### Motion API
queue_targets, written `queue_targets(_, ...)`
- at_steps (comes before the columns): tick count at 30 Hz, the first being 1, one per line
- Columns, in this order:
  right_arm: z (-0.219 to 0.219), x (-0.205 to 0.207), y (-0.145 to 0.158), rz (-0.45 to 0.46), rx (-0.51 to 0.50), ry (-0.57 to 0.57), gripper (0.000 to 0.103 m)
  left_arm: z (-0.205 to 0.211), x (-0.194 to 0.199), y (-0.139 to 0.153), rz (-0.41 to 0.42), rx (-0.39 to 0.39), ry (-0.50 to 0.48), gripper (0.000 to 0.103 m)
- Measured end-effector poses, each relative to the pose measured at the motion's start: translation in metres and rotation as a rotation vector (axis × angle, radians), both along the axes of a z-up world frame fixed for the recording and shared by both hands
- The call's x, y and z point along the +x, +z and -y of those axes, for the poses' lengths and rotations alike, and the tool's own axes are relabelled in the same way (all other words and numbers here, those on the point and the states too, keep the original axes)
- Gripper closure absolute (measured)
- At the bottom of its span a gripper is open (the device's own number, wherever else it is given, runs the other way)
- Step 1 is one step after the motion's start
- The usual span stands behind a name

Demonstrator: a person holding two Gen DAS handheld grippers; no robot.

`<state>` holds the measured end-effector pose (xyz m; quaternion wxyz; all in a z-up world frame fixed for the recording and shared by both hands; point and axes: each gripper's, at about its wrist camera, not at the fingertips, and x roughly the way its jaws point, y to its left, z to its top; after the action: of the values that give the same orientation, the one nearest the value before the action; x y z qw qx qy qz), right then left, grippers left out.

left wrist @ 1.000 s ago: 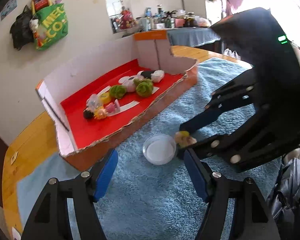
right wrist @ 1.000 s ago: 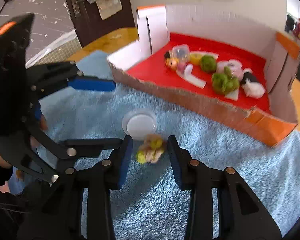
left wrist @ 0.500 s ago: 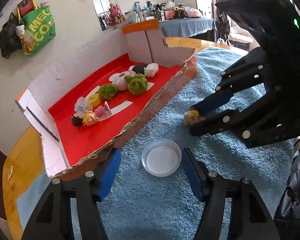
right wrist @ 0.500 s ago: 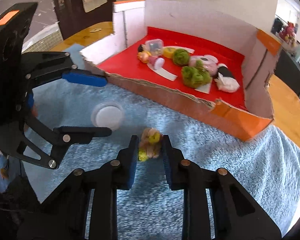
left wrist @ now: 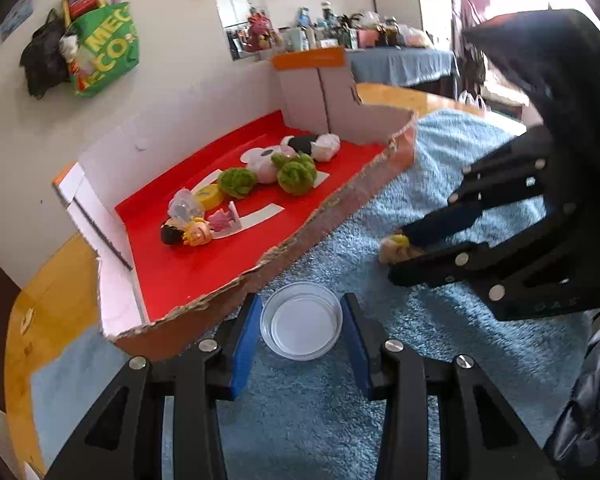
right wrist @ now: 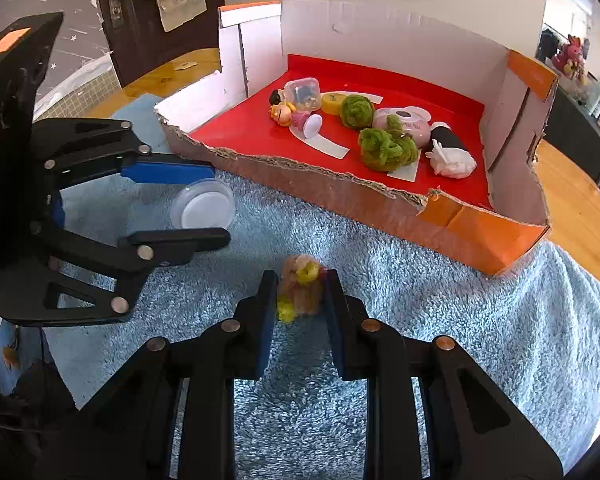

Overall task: Organize objects
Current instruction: 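Lift the white lid and yellow figurine and carry both into the box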

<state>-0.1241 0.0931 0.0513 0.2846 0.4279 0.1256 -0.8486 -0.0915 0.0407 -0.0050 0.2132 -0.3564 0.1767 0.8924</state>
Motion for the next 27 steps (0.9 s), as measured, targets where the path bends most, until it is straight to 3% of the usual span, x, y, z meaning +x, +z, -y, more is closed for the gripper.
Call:
queue_targets(13,-0.013,0.007,0.006,-0.009,-0.043,-0.046,0.081,0.015,0.0,-0.002,0.095,0.055,0.175,0.06)
queue_targets(16,-0.019,0.008,0.013,-0.031,-0.043,-0.064,0.081,0.028,-0.001,0.0,0.124,0.11,0.228,0.06)
queue_targets(19,-0.025,0.008,0.02,-0.044,-0.055,-0.072,0.081,0.035,0.006,0.015,0.087,0.162,0.239,0.06)
queue_targets(27,-0.023,0.011,0.032,-0.068,-0.087,-0.068,0.081,0.032,0.011,0.029,0.042,0.179,0.257,0.06)
